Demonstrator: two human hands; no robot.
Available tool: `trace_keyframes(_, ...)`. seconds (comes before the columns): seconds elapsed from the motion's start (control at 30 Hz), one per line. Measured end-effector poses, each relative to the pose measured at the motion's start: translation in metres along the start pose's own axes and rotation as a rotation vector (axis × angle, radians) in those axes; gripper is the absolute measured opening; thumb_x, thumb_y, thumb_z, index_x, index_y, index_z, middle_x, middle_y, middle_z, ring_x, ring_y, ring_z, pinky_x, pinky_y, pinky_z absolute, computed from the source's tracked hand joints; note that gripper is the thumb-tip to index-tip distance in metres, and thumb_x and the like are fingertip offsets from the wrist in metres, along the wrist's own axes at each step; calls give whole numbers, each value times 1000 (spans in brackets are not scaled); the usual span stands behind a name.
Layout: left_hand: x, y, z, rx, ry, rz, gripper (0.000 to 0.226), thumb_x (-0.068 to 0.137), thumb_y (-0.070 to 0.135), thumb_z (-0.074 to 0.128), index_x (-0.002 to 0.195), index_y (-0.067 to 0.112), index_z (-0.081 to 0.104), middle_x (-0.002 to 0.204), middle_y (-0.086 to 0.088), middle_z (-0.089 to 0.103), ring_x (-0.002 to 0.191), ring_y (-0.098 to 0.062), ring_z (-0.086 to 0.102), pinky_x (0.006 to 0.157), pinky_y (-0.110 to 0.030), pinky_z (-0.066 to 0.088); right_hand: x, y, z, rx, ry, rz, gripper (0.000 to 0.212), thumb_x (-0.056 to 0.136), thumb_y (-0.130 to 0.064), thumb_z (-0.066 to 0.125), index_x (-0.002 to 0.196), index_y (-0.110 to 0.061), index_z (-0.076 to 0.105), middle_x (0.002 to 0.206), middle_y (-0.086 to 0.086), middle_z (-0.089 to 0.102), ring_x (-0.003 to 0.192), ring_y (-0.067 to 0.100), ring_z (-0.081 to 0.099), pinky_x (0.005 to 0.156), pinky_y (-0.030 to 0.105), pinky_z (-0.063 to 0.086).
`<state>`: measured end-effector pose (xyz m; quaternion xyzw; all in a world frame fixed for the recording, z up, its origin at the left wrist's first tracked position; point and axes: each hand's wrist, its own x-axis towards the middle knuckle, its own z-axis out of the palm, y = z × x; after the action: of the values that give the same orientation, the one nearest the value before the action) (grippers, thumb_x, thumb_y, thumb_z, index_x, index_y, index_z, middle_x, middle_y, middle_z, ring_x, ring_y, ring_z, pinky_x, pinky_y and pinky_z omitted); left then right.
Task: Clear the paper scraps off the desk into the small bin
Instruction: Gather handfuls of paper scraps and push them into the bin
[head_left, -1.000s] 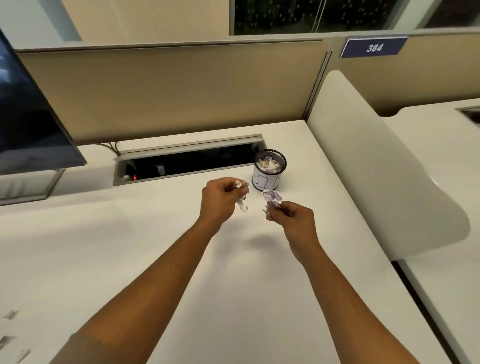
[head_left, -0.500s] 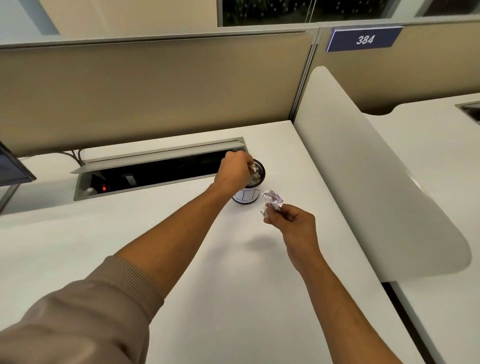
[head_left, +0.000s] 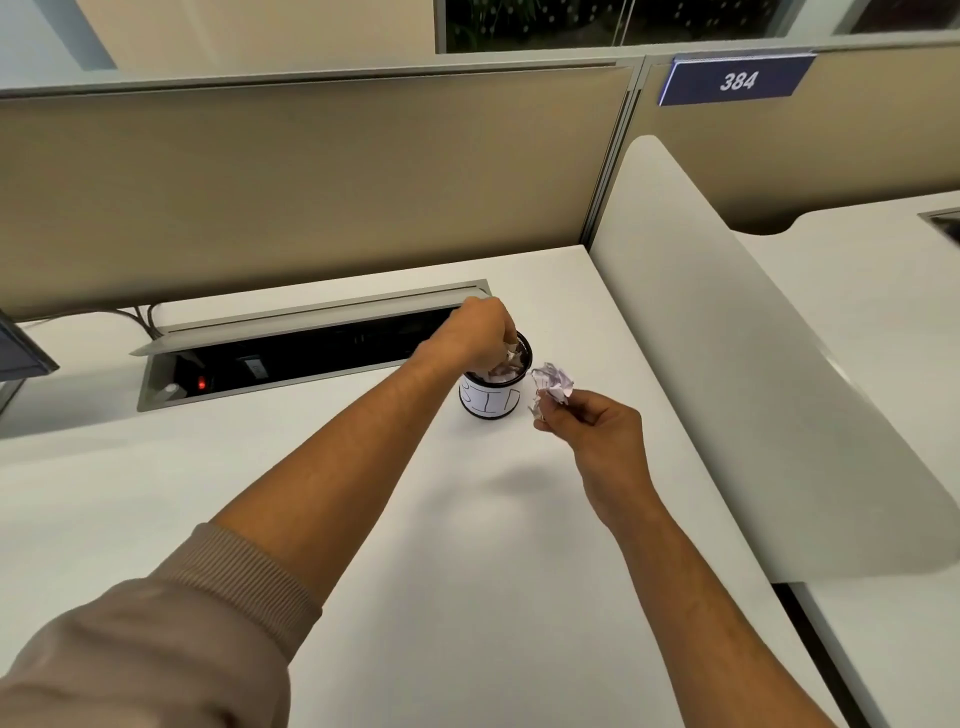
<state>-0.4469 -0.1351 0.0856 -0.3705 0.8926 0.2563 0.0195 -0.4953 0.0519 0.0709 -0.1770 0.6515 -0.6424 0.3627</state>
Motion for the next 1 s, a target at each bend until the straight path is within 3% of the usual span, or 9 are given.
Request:
trace_keyframes(0.17, -4, -6, -18, -68, -39, 60, 37, 77, 2, 72, 109, 21, 70, 105, 0, 69, 91, -14, 61, 72, -25, 48, 18, -16, 5, -126, -2, -59, 9, 82, -8, 73, 90, -11, 76, 82, 6, 75, 74, 22, 72, 75, 25, 54)
trace_keyframes(0.3, -7, -14, -18, -100, 9, 66, 40, 78, -4, 63, 110, 19, 70, 102, 2, 71, 98, -14, 63, 84, -28, 54, 33, -26, 8, -268, 12, -87, 6, 80, -15, 75, 86, -16, 76, 77, 3, 75, 74, 20, 73, 81, 30, 52)
trace_keyframes(0.4, -9, -20, -18, -198, 153, 14, 42, 76, -10, 52, 100, 17, 73, 92, 1, 72, 94, -14, 65, 87, -32, 56, 43, -32, 12, -443, 38, -128, 10, 80, -14, 74, 86, -22, 76, 75, -2, 74, 72, 12, 71, 71, 19, 49)
trace_keyframes(0.5, -12, -29, -16, -284, 275, -34, 31, 81, -5, 55, 92, 17, 75, 86, -2, 74, 89, -15, 67, 85, -32, 56, 54, -38, 23, -740, 33, -271, 15, 81, -11, 70, 94, -15, 77, 81, 3, 75, 72, 13, 64, 60, 5, 38)
trace_keyframes(0.6, -17, -40, -7, -291, 338, -110, 25, 84, 4, 58, 92, 21, 74, 95, -3, 73, 94, -21, 66, 86, -38, 55, 64, -37, 40, -1081, -34, -399, 21, 83, -5, 60, 96, -12, 76, 95, 11, 74, 85, 28, 65, 68, 22, 46)
trace_keyframes(0.73, -25, -50, 0, -287, 317, -165, 17, 85, 14, 66, 98, 20, 73, 99, -4, 72, 96, -22, 64, 89, -35, 53, 68, -33, 62, -1501, -139, -451, 23, 88, 1, 52, 104, -4, 67, 102, 16, 65, 97, 33, 59, 64, 28, 34)
trace_keyframes(0.87, -33, -51, 8, -357, 278, -160, 13, 87, 15, 68, 100, 16, 72, 90, -5, 71, 81, -20, 69, 77, -38, 59, 69, -32, 78, -1639, -234, -482, 24, 93, -4, 49, 114, -2, 60, 112, 15, 60, 110, 30, 49, 68, 31, 35)
trace_keyframes(1.0, -38, -48, 10, -442, 289, -182, 11, 90, 7, 64, 97, 12, 71, 87, -10, 71, 68, -20, 70, 62, -33, 61, 72, -31, 85, -1577, -309, -374, 20, 93, -16, 57, 110, -7, 65, 107, 14, 63, 85, 26, 52, 68, 29, 38)
